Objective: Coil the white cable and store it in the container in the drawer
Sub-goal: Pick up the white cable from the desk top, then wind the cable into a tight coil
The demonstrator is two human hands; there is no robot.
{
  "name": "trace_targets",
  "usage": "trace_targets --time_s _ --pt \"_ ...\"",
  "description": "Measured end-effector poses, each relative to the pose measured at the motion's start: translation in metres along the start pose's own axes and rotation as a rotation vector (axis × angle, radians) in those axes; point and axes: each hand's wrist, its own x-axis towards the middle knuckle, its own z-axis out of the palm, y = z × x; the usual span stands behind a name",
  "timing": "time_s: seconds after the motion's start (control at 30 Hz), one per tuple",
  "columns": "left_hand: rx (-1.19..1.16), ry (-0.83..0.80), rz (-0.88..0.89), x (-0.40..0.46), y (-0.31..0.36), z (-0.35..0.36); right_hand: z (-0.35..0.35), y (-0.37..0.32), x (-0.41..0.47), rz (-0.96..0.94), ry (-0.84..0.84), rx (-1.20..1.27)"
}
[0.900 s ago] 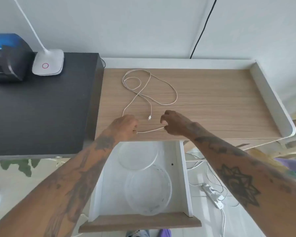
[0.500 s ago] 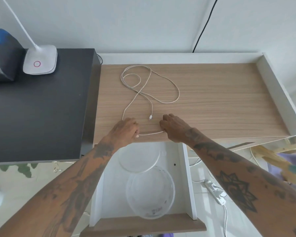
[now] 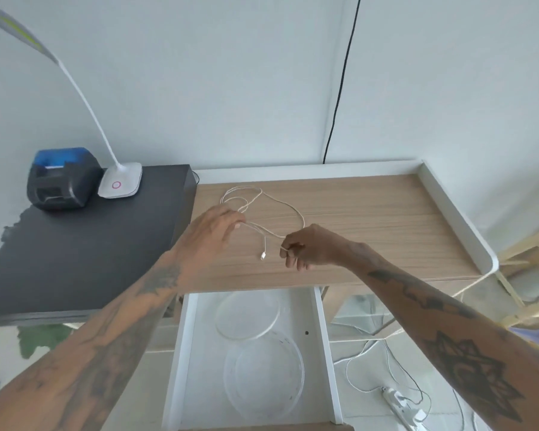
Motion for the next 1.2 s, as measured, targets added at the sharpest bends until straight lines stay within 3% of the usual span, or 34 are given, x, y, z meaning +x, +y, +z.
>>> trace_targets --time_s 0.23,0.57,0.93,1.2 --pt "0.022 0.225 0.05 0.016 0.051 -0.083 -0.038 -0.06 -0.077 -0.197 -0.012 0.318" --pt "-0.163 0.48 0.078 0.042 0.09 -0.164 -0.094 -0.14 -0.138 -0.576 -0.029 0.684" --pt "-0.328 0.611 0.087 0.032 0.063 -0.202 -0.067 -0.199 -0.138 -0.607 0.04 0.852" --pt "-0.411 0.565 0.078 0.009 0.034 -0.196 -0.042 -0.21 -0.137 -0.537 0.186 1.002"
